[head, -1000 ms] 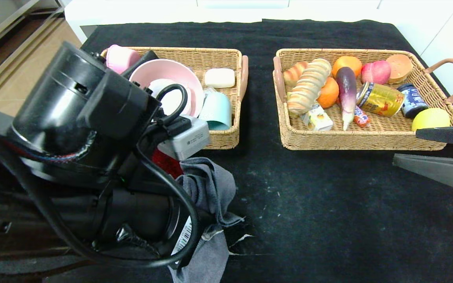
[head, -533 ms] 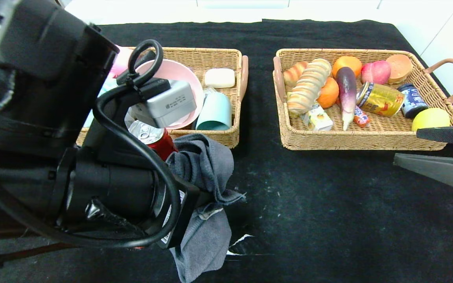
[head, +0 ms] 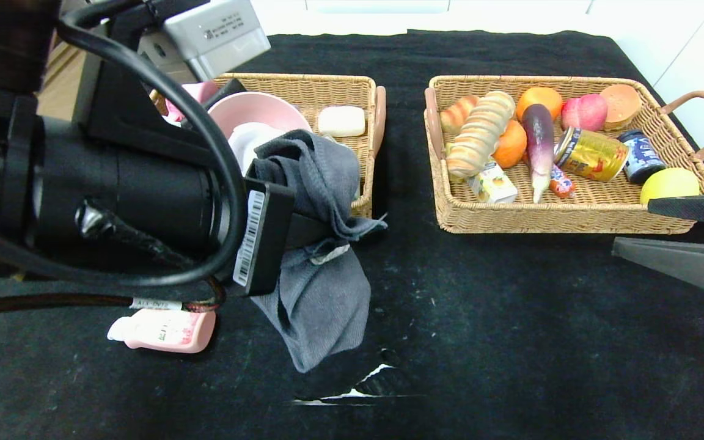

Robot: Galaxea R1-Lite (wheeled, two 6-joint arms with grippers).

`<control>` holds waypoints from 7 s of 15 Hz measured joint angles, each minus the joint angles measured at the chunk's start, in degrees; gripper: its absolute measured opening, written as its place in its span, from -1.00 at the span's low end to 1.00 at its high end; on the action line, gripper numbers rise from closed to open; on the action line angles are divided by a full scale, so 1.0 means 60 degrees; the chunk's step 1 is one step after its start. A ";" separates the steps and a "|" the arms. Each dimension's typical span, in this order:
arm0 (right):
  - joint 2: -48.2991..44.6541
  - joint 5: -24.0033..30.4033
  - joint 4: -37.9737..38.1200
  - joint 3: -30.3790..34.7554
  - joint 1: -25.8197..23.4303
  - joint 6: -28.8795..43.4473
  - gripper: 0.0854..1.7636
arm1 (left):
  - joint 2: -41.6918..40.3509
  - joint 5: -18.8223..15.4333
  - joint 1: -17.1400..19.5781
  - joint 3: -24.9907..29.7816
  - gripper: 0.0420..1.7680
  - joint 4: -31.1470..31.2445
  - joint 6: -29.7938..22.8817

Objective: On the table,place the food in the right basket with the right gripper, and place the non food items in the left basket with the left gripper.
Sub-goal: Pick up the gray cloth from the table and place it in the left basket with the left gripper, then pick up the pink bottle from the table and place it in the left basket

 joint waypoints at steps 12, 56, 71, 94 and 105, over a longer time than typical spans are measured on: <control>0.0000 0.0000 -0.0012 -0.0004 -0.0008 0.0002 0.92 | 0.0549 -0.1906 0.4161 -0.2926 -0.74 -0.0754 0.0161; 0.0014 0.0000 -0.0012 0.0087 0.0039 -0.0030 0.94 | 0.2918 -0.4643 0.8997 -0.2867 0.86 -0.4269 0.0183; 0.0004 0.0000 0.0002 0.0120 0.0120 -0.0022 0.94 | 0.1617 -0.4409 0.8617 -0.2914 0.92 -0.0102 0.0152; 0.0065 -0.0024 0.0000 0.0120 0.0138 -0.0037 0.94 | 0.0823 -0.1209 0.6593 -0.0758 0.94 0.3864 -0.6754; 0.0073 -0.0043 -0.0016 0.0098 0.0116 -0.0035 0.94 | 0.0801 -0.1315 0.6266 0.1221 0.94 0.3247 -0.8310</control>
